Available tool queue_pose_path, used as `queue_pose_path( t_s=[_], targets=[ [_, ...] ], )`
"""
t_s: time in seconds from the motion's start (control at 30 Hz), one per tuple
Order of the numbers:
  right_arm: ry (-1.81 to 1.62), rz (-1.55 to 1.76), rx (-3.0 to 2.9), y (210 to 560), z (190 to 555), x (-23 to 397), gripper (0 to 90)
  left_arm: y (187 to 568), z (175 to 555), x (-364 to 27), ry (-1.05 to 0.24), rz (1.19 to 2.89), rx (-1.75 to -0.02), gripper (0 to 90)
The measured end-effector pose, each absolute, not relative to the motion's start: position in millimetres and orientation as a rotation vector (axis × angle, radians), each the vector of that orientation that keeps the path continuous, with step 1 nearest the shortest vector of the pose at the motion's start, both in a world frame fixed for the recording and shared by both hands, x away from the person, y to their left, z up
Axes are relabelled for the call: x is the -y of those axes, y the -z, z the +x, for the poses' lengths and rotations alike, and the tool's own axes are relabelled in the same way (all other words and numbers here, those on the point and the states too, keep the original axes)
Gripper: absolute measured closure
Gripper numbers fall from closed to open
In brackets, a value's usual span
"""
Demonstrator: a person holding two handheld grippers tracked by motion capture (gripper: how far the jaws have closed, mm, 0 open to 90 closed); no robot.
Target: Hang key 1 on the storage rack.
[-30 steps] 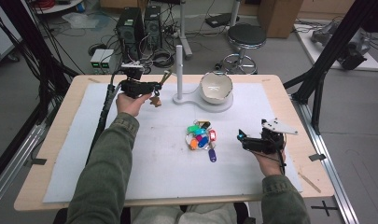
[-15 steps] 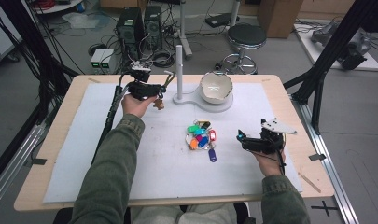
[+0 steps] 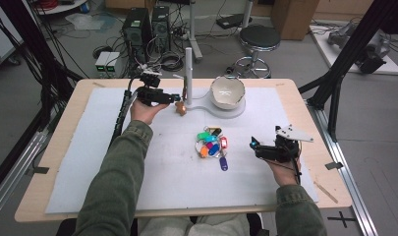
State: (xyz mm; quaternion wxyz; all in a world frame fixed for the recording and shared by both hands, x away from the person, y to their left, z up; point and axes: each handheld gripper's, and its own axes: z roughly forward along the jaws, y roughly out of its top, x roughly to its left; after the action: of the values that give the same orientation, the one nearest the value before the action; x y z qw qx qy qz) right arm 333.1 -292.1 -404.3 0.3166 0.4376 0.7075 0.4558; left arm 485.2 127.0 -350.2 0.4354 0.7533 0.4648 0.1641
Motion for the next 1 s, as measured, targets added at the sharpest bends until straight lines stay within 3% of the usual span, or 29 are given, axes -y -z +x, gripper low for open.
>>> queue_pose_path(
  t_s=[0.23, 0.67, 1.0],
  targets=[
    [-1.197, 1.152, -1.862, 405, 333, 292, 0.5, 348, 478, -132, -0.413, 1.867, -1.176, 1.6],
    [-1.196, 1.15, -1.86, 404, 333, 292, 0.5, 340, 458, -122, -0.513, 1.919, -1.081, 1.6],
    [-1.189, 1.144, -1.862, 404, 333, 292, 0.5, 344, 440, -144, -0.522, 1.855, -1.107, 1.6]
  ],
)
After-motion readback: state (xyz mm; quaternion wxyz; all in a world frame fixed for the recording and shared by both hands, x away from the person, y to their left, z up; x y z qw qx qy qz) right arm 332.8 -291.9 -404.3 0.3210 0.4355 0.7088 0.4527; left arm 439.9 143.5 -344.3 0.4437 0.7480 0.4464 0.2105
